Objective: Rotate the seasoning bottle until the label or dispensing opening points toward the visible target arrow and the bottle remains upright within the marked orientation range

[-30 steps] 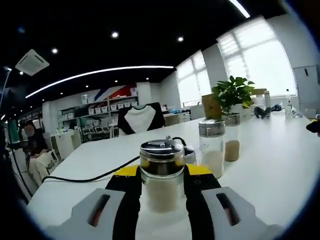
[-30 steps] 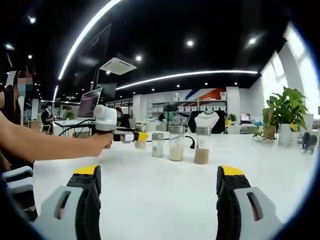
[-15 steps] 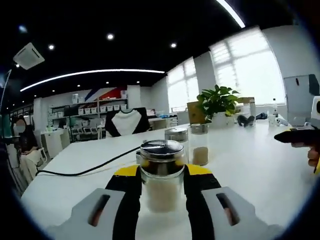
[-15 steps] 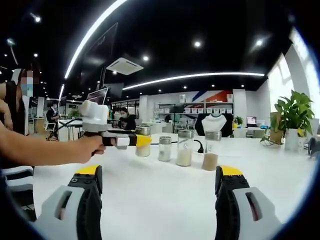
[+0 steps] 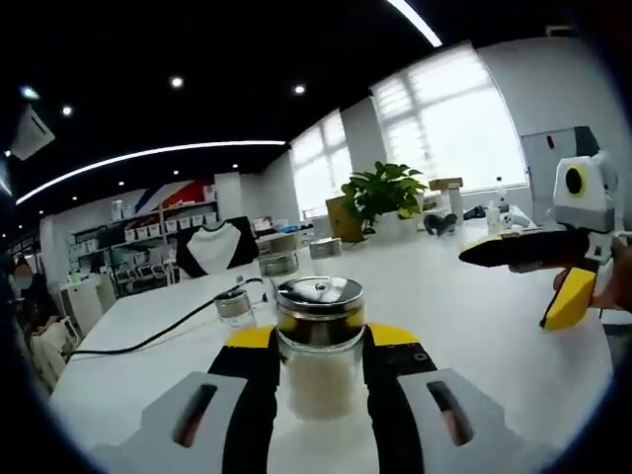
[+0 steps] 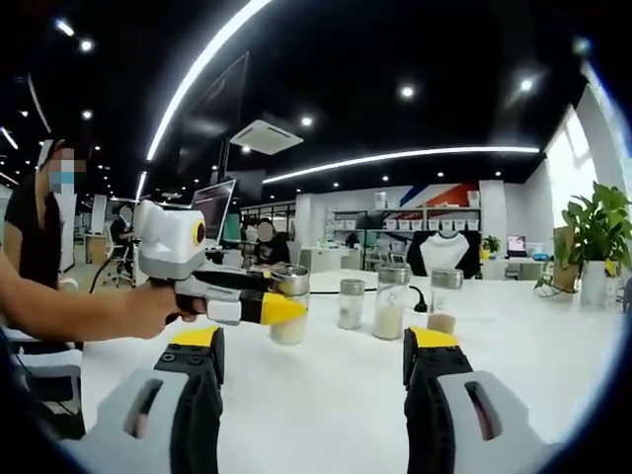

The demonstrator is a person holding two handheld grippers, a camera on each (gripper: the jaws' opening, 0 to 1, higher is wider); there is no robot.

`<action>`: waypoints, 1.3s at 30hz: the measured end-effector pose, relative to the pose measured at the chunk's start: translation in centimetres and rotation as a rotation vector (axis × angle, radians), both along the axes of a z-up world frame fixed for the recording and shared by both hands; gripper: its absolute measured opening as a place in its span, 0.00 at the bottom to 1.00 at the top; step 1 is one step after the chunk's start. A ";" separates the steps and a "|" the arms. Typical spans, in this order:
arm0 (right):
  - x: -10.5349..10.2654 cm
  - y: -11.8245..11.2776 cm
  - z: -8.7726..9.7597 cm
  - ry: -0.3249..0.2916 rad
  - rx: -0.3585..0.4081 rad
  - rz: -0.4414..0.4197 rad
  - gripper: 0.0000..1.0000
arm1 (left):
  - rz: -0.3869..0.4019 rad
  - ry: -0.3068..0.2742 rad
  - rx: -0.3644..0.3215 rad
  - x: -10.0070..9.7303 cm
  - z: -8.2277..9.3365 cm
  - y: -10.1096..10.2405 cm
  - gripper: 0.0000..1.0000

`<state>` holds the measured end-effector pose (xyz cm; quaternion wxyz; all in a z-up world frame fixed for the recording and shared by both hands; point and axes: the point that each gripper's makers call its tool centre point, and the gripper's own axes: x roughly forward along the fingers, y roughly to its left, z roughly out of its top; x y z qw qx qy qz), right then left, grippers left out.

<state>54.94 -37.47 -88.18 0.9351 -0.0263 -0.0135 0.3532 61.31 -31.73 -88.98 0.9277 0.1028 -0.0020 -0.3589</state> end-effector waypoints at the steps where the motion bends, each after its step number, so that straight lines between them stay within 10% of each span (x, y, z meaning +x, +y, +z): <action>1: -0.1 0.3 0.0 0.003 -0.001 0.006 0.73 | -0.001 -0.002 0.003 -0.4 0.0 -0.2 0.34; 12: -1.0 1.8 1.1 -0.007 0.020 0.049 0.56 | -0.050 0.051 -0.093 -4.7 -0.8 -1.5 0.35; 39: -3.5 5.3 -0.6 0.095 -0.086 0.138 0.29 | -0.048 -0.023 -0.052 -10.0 -2.3 -3.4 0.35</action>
